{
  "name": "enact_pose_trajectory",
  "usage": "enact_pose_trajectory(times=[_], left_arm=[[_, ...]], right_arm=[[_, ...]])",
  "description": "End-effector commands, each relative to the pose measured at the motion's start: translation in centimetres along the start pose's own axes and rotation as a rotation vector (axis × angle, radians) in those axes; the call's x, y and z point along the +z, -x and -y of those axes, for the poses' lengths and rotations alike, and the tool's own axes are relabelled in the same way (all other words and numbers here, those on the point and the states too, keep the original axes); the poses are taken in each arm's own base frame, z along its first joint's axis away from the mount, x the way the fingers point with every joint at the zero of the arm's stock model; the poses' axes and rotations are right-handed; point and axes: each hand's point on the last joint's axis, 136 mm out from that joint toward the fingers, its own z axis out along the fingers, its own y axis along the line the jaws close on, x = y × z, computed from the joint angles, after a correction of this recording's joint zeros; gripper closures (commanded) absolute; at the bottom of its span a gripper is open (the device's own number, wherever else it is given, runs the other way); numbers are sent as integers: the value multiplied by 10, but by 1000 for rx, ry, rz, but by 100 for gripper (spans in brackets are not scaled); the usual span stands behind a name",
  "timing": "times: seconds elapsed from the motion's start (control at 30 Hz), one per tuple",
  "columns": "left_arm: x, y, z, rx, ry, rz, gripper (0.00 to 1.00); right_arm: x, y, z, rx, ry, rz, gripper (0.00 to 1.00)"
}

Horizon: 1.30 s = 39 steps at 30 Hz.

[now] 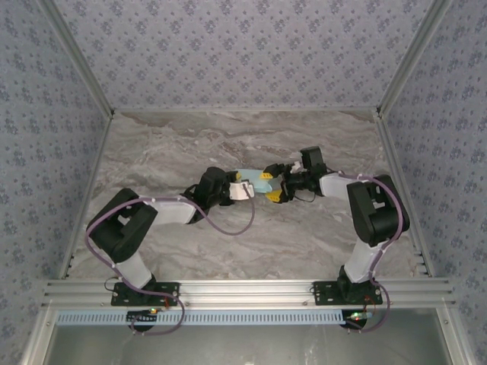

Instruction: Fold the paper box

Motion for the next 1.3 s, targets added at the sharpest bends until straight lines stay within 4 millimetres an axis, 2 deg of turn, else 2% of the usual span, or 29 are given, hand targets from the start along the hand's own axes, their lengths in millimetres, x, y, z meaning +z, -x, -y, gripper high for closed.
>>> enact_pose_trajectory(times=[0.0,0.13,0.3,0.43,0.5,0.6,0.7,0.97,1.1,1.27], left_arm=[[-12,1,-12,-20,-26,-37,51],[-27,2,-9,-44,-121,-96,50],[-50,2,2,-80,-300,-199,50],[-66,2,13,-102,-418,-259,49],[-65,-1,16,-107,-447,-284,49],[-58,-7,13,-118,-454,-298,49],[-52,-5,-1,-174,-443,-243,49],[-43,-8,-22,-215,-462,-162,44],[-33,-12,-24,-207,-481,-178,39],[-29,-3,-28,-235,-491,-116,38]], right_arm=[[-16,-3,12,6,-54,37,23],[-39,-2,10,-82,-103,84,18],[-72,10,5,-217,-147,179,15],[-89,25,0,-393,-211,265,14],[-93,32,-1,-478,-269,295,15],[-93,36,-8,-560,-279,308,16],[-91,37,-17,-633,-290,320,16],[-87,34,-21,-716,-322,315,15],[-82,31,-25,-748,-328,291,15],[-76,27,-31,-794,-340,260,15]])
